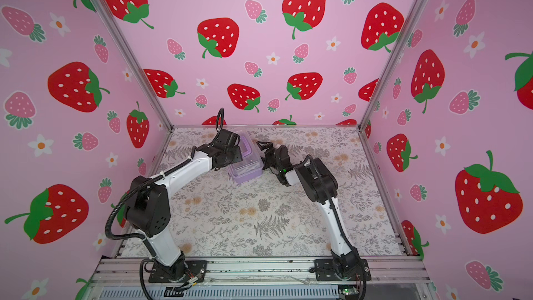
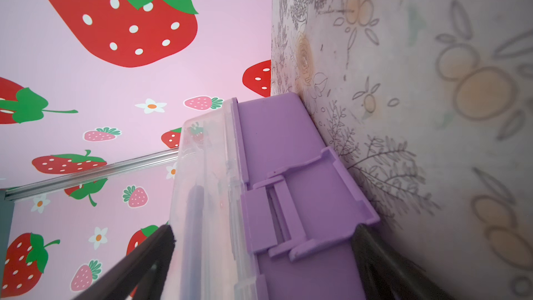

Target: Pack the tool kit

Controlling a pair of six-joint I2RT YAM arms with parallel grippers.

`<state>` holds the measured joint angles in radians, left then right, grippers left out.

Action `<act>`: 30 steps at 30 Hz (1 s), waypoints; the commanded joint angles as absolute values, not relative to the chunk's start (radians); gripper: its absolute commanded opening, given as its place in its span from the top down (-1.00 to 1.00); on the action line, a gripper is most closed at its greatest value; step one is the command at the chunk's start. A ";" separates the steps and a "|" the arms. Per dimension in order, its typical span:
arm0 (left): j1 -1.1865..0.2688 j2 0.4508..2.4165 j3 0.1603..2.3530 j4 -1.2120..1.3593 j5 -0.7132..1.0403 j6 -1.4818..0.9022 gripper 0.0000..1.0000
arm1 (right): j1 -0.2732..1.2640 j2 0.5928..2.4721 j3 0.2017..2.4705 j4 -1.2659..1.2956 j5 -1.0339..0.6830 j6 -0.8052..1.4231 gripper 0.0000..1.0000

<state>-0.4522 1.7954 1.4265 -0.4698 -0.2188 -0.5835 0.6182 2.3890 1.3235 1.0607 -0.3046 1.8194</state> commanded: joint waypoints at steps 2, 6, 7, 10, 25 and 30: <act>-0.468 1.838 1.471 -0.572 -0.163 -0.554 -0.30 | 0.663 2.345 1.250 1.133 -0.368 1.775 -0.99; -0.447 1.828 1.523 -0.610 -0.187 -0.554 -0.41 | 0.697 2.225 1.069 1.162 -0.310 1.706 -0.99; -0.439 1.824 1.538 -0.624 -0.200 -0.558 -0.44 | 0.706 2.194 1.023 1.170 -0.290 1.700 -0.99; -0.409 1.819 1.587 -0.673 -0.239 -0.569 -0.51 | 0.734 2.121 0.930 1.198 -0.246 1.684 -0.99; -0.288 1.957 1.820 -0.724 -0.161 -0.504 -0.98 | 0.752 2.187 0.927 1.220 -0.259 1.802 -0.99; -0.329 2.004 1.849 -0.729 -0.171 -0.451 -0.98 | 0.748 2.213 1.014 1.085 -0.242 1.797 -0.99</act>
